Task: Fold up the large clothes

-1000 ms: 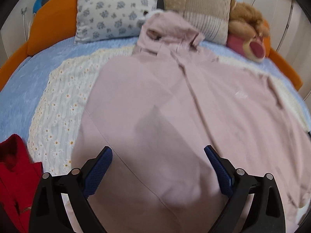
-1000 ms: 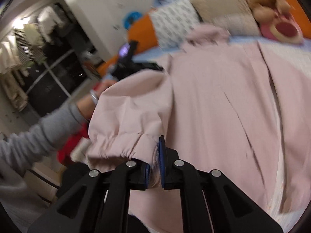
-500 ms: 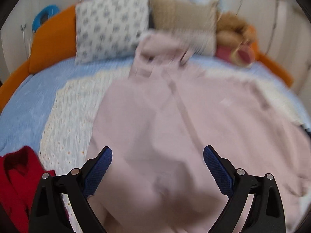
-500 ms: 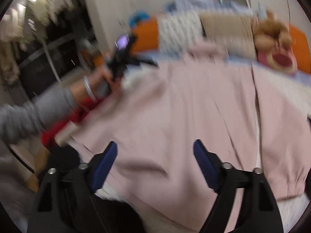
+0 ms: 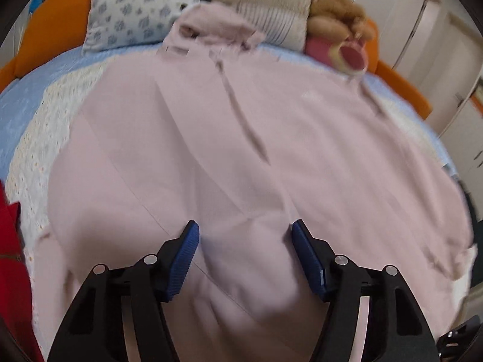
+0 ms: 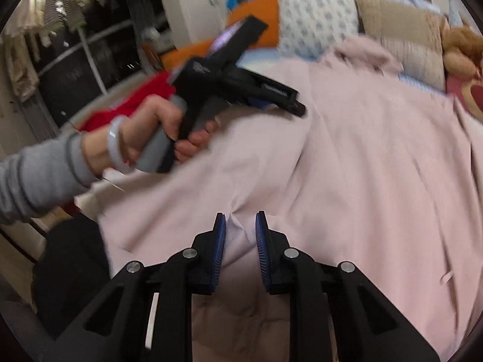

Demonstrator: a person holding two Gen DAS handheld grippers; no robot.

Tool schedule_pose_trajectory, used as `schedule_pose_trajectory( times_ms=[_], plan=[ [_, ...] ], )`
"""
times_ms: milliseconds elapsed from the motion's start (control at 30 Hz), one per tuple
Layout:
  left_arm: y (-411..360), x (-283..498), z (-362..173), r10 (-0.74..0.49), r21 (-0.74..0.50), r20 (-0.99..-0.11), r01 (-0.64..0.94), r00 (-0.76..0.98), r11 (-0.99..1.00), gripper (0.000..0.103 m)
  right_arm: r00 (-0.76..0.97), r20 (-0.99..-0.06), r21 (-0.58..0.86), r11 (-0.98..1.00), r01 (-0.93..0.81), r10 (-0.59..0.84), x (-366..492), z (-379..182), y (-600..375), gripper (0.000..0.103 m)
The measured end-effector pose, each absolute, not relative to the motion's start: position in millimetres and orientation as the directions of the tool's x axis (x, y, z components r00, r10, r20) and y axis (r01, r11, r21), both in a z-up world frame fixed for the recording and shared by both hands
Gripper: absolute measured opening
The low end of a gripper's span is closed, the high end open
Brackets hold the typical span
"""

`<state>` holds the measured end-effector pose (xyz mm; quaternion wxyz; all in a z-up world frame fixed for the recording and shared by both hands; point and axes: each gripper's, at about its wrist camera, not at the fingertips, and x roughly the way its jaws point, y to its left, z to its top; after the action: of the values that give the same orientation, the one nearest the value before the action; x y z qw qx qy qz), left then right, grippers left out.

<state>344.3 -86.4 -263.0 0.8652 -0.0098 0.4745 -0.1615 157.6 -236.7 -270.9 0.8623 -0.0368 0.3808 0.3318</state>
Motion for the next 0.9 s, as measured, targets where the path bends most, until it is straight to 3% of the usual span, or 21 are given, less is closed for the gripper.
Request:
schedule_pose_trajectory(
  times_ms=[133, 233, 300, 333, 500, 633, 900],
  plan=[
    [-107.0, 339.9, -266.8, -0.192, -0.028, -0.821, 0.298, 0.537, 0.954, 0.069, 0.489, -0.7, 0.179, 0.791, -0.586, 0.521, 165.2, -287.3, -233.2, 0.025],
    [-106.5, 340.1, -254.8, -0.169, -0.022, -0.837, 0.277, 0.52, 0.961, 0.074, 0.552, -0.656, 0.151, 0.806, -0.572, 0.515, 146.1, -260.5, -247.1, 0.049],
    [-107.7, 336.2, -237.1, -0.172, -0.022, -0.825, 0.274, 0.538, 0.962, 0.081, 0.655, -0.587, 0.083, 0.84, -0.536, 0.476, 119.9, -233.8, -275.2, 0.086],
    [-110.1, 332.0, -225.6, -0.177, -0.018, -0.812, 0.279, 0.557, 0.96, 0.085, 0.724, -0.538, 0.032, 0.869, -0.494, 0.432, 104.6, -221.7, -294.1, 0.088],
    [-131.4, 314.4, -180.5, -0.251, -0.066, -0.781, 0.323, 0.573, 0.944, 0.091, 0.89, -0.436, -0.208, 0.946, -0.248, 0.138, 46.1, -212.6, -387.2, 0.089],
    [-156.4, 293.2, -164.3, -0.324, -0.13, -0.769, 0.36, 0.552, 0.924, 0.092, 0.879, -0.464, -0.39, 0.917, -0.087, -0.114, 27.2, -238.5, -447.8, 0.089],
    [-191.3, 276.5, -174.9, -0.332, -0.153, -0.813, 0.375, 0.478, 0.914, 0.092, 0.881, -0.44, -0.555, 0.824, -0.114, -0.174, 50.8, -275.4, -464.0, 0.085]
  ],
)
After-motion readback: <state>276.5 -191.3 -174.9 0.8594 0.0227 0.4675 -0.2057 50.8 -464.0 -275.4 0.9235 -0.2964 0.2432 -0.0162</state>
